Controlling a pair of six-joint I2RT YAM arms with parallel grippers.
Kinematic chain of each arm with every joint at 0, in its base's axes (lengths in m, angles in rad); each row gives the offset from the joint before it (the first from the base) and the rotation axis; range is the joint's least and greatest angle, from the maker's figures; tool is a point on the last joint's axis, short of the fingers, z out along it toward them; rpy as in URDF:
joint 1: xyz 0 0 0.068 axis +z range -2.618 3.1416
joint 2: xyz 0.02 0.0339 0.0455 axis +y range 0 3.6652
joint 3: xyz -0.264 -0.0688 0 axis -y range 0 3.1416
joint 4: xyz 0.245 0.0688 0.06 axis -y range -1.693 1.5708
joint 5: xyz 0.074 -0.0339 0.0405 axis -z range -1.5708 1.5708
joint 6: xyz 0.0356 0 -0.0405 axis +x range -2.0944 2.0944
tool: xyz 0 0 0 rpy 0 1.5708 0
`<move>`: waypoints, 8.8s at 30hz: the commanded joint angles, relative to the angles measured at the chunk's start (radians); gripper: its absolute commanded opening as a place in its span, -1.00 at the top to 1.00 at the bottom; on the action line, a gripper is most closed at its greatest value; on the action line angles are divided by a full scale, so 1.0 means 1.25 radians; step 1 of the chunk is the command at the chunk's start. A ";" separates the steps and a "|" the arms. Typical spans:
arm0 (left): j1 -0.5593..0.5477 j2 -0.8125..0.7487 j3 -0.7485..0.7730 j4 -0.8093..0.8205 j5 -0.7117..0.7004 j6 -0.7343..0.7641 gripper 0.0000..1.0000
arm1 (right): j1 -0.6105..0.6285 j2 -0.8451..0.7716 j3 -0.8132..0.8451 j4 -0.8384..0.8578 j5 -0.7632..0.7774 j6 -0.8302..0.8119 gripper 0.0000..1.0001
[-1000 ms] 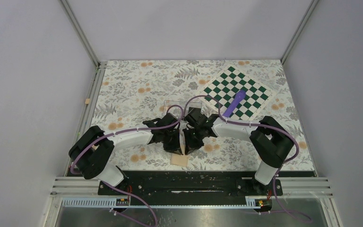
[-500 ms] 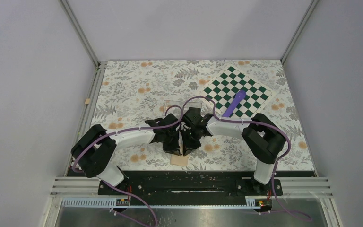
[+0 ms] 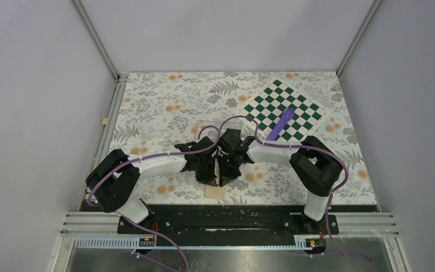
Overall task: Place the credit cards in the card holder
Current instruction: Close the card holder at the center of the board.
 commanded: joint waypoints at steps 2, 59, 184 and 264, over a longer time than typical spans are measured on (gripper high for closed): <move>-0.040 0.037 -0.052 0.158 0.035 -0.021 1.00 | 0.039 0.045 -0.072 0.039 0.059 -0.022 1.00; -0.002 -0.092 -0.119 0.285 0.103 -0.033 1.00 | -0.013 -0.201 -0.072 0.104 0.010 -0.049 1.00; 0.019 -0.111 -0.117 0.276 0.086 0.021 1.00 | -0.031 -0.117 -0.051 0.027 0.014 -0.073 1.00; -0.024 -0.087 -0.078 0.268 0.052 -0.006 1.00 | 0.007 -0.195 -0.103 0.018 0.105 -0.083 1.00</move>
